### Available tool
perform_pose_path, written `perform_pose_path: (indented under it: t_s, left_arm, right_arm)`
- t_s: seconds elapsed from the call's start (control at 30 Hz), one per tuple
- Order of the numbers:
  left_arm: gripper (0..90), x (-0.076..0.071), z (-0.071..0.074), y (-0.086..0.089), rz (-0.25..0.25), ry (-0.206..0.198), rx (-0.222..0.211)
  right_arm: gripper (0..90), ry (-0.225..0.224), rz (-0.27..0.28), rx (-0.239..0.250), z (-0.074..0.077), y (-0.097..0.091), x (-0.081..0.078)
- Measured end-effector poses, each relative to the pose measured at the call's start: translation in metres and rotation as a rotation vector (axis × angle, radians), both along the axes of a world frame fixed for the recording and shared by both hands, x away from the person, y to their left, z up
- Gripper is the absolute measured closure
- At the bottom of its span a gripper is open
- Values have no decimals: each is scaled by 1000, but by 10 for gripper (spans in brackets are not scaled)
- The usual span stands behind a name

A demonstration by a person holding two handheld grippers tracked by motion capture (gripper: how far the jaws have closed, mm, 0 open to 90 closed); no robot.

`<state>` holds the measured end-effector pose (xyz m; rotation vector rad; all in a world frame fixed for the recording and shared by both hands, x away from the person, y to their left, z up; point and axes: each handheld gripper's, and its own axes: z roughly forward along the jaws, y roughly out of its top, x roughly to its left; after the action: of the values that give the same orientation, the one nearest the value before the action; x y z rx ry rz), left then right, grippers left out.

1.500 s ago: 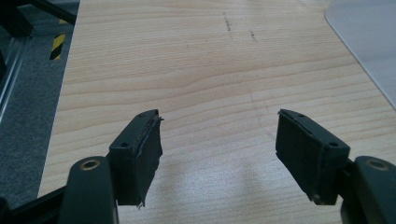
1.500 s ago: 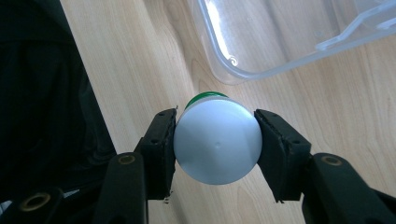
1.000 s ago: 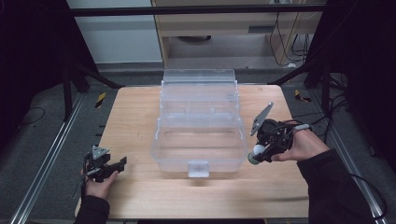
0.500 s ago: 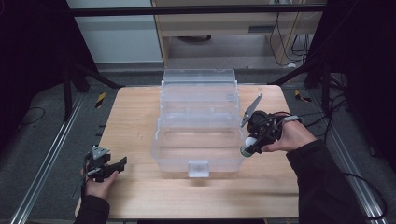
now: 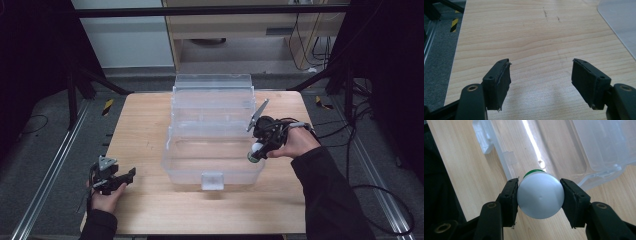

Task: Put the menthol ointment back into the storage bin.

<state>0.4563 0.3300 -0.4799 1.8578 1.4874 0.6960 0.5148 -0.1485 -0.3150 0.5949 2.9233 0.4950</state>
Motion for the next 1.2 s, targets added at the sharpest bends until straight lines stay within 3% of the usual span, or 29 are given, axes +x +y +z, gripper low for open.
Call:
perform_pose_path:
  t_s: [0.6, 1.0, 1.2]
  left_arm:
    - [314, 0, 0, 0, 1, -1, 1]
    - [314, 0, 1, 1, 1, -2, -2]
    - [315, 1, 0, 1, 1, -2, 0]
  right_arm:
    - [505, 21, 12, -23, -38, 8, 11]
    - [504, 35, 35, -66, -57, 16, 15]
    - [504, 47, 19, -58, -68, 11, 16]
